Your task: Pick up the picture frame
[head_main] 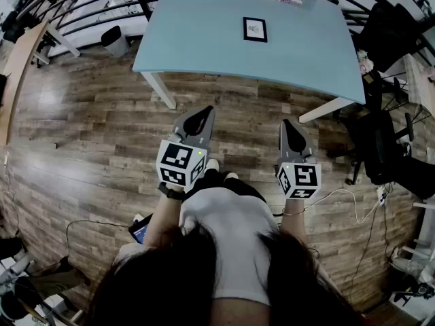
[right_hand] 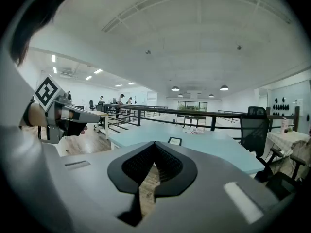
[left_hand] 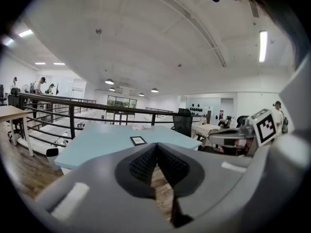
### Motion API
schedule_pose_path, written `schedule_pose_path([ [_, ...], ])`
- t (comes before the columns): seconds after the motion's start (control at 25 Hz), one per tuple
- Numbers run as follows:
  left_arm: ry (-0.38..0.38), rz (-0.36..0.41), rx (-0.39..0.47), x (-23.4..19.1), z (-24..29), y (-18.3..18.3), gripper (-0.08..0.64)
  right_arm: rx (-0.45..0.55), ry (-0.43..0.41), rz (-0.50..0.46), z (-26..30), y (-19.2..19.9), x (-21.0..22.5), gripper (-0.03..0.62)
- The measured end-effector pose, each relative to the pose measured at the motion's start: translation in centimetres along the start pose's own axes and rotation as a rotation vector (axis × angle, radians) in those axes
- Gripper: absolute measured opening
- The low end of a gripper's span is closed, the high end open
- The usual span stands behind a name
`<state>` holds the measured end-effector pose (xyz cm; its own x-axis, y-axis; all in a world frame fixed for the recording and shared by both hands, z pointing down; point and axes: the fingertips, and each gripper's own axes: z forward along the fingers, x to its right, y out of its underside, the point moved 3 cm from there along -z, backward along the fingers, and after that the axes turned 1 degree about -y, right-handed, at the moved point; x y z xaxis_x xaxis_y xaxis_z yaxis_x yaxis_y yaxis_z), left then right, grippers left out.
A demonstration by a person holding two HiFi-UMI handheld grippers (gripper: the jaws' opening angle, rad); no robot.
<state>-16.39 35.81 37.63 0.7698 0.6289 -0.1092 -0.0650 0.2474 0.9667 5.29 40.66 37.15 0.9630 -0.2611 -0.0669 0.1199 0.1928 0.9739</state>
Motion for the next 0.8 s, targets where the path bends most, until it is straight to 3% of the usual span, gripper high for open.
schedule_pose_path([
  [0.52, -0.079, -0.003, 0.021, 2.4, -1.2, 0.9, 0.018, 0.036, 0.003, 0.065, -3.1, 1.6, 2.6, 0.003],
  [0.8, -0.055, -0.006, 0.018, 2.1, 1.5, 0.3, 0.018, 0.034, -0.001, 0.092, -0.9, 1.5, 4.5, 0.025],
])
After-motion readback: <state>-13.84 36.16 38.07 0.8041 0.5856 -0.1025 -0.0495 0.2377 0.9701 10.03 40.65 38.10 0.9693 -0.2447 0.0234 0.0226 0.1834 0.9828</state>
